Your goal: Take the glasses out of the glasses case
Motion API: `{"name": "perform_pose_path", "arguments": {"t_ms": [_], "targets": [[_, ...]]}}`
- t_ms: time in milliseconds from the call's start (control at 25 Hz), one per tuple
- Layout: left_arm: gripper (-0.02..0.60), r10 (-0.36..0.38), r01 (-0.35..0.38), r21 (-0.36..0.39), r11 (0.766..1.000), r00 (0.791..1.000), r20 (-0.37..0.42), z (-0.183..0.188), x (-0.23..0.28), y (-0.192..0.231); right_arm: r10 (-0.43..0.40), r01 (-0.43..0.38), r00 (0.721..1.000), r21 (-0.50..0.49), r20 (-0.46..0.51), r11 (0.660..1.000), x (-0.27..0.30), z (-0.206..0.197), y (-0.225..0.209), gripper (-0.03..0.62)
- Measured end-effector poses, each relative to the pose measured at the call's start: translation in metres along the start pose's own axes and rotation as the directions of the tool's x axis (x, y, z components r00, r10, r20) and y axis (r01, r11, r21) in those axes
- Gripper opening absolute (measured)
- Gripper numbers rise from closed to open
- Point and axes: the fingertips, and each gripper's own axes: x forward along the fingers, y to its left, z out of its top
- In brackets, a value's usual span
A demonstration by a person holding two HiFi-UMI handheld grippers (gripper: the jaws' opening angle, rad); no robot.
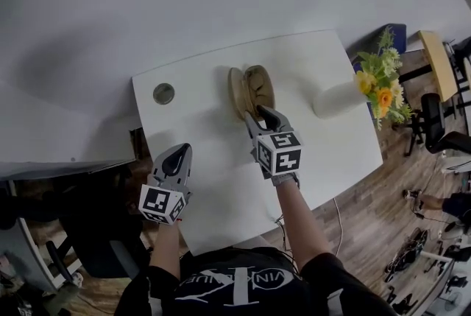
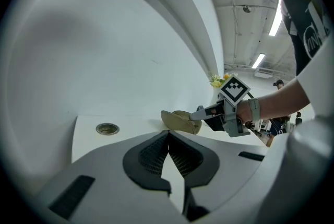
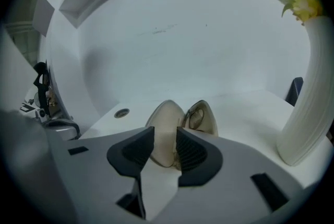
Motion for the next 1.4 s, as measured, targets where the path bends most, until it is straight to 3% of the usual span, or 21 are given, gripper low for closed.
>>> {"name": "perform_pose_path", "arguments": {"t_ms": [200,360,520,720,1160,1400], "targets": [[0.015,0.008,-0.008,-0.005,1.000,1.000,-0.006,-0.004,0.006,0.005,-0.027,0.026,0.994,-0.010,-0.108,1.000,0.024,0.000,-0.007,0.129],[0.015,0.018,-0.018,-0.010,1.000,1.000,-0.006,-0.006,0.007,0.010,-0.099,0.087,0.983,-0.082,-0.155,0.993,0.037,0.004,-0.015,0.130],[0.015,0.028,-0.028,-0.011,1.000,1.000,-0.011,-0.009,0.006,0.013,-0.187,0.145,0.967,-0.225,-0.176,0.963,0.045,0.004,-0.024,0.130],[0.015,0.040,-0.040,-0.016,0.999,0.999,-0.011,-0.013,0.005,0.016,-0.218,0.153,0.945,-0.258,-0.244,0.954,0.049,-0.007,-0.033,0.130],[0.015,0.055,-0.055,-0.011,0.998,0.998,-0.001,-0.014,0.002,0.018,-0.180,0.102,0.930,-0.246,-0.320,0.964,0.054,-0.015,-0.042,0.101],[0.015,0.061,-0.061,-0.014,0.998,0.998,-0.003,-0.015,-0.001,0.020,-0.114,0.061,0.932,-0.163,-0.343,0.985,0.054,-0.017,-0.039,0.073]]}}
